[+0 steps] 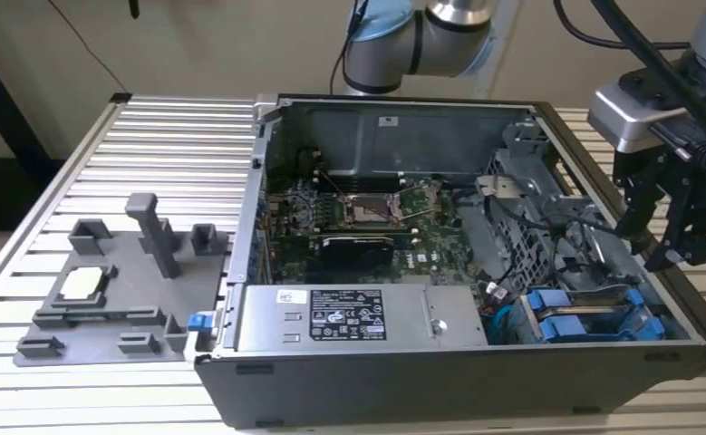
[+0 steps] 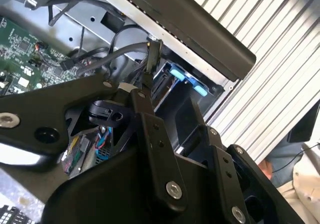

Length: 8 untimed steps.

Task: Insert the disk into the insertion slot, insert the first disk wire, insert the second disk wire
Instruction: 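Insert the first disk wire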

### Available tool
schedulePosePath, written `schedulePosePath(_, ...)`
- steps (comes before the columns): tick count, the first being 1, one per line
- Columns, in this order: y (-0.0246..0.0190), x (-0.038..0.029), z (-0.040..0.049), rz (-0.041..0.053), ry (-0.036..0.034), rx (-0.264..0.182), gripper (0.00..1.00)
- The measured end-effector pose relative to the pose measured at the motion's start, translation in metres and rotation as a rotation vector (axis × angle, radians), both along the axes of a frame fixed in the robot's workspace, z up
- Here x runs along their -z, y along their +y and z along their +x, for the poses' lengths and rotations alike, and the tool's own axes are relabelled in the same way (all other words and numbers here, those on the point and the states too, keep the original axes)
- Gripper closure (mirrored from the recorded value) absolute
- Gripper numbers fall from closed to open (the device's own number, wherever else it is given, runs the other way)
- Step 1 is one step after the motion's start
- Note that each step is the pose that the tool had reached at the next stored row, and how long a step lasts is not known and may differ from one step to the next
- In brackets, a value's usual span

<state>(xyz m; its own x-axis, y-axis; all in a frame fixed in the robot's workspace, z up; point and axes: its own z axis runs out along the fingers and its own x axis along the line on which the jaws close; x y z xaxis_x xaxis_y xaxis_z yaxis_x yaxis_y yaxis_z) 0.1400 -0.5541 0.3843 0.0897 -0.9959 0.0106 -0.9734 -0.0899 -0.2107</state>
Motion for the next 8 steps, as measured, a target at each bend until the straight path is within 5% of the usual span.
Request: schedulePosePath(8, 0.0075, 0.0064, 0.004, -0.0005, -0.0032, -0.024, 0.53)
